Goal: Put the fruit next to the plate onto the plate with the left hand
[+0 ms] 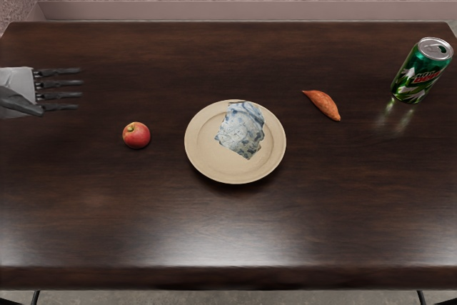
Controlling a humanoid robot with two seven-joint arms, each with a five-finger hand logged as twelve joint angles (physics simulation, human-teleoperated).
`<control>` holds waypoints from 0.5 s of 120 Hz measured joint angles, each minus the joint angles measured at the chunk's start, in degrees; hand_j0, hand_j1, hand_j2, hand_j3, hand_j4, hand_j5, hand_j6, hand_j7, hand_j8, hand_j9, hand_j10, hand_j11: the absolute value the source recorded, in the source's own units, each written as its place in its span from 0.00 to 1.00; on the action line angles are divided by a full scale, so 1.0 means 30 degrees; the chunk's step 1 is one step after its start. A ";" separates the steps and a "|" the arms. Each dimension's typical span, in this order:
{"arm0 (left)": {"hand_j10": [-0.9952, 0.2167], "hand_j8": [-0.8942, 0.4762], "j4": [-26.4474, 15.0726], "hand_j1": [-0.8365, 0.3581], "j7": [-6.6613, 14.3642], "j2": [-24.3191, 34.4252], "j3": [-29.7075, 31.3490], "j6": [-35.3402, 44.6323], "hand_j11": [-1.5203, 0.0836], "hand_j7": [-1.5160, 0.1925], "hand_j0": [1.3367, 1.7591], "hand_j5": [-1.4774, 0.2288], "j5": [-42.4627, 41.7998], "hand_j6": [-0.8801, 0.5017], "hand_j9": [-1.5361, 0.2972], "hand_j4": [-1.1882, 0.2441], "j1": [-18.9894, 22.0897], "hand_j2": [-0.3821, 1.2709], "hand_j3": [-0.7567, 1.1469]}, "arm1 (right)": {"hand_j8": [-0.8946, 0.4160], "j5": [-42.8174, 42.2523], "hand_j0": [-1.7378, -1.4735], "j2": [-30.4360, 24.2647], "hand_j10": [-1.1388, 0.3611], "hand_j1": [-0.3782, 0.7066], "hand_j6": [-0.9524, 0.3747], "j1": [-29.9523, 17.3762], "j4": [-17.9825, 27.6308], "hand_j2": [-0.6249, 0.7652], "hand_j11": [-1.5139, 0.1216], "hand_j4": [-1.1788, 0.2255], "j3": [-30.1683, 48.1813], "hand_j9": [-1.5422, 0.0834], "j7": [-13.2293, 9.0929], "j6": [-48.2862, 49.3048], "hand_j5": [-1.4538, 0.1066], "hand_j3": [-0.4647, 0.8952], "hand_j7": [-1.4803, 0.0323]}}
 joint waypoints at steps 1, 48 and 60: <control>0.82 0.65 0.0000 0.99 0.0000 0.0004 0.0003 0.0000 0.95 0.89 0.76 0.86 0.0001 0.64 0.84 0.83 0.0000 0.23 0.40 | 0.67 0.0001 0.30 0.0000 0.75 0.05 0.70 0.0000 0.0002 0.45 0.91 0.83 0.0000 0.93 0.0000 0.0002 0.92 0.34 0.96; 0.81 0.64 -0.2528 0.97 0.0000 -0.2714 0.0033 0.0007 0.93 0.87 0.76 0.85 1.0652 0.62 0.82 0.82 -0.3725 0.23 0.40 | 0.67 0.0003 0.30 0.0000 0.75 0.05 0.70 0.0000 0.0000 0.45 0.91 0.83 0.0026 0.93 0.0000 0.0007 0.92 0.34 0.96; 0.80 0.64 -0.4607 0.97 0.0000 -0.4778 0.0402 0.1274 0.93 0.87 0.76 0.85 1.5667 0.62 0.82 0.81 -0.4159 0.23 0.40 | 0.67 0.0006 0.30 0.0000 0.75 0.05 0.70 0.0001 -0.0003 0.45 0.91 0.83 0.0028 0.93 0.0000 0.0003 0.92 0.34 0.96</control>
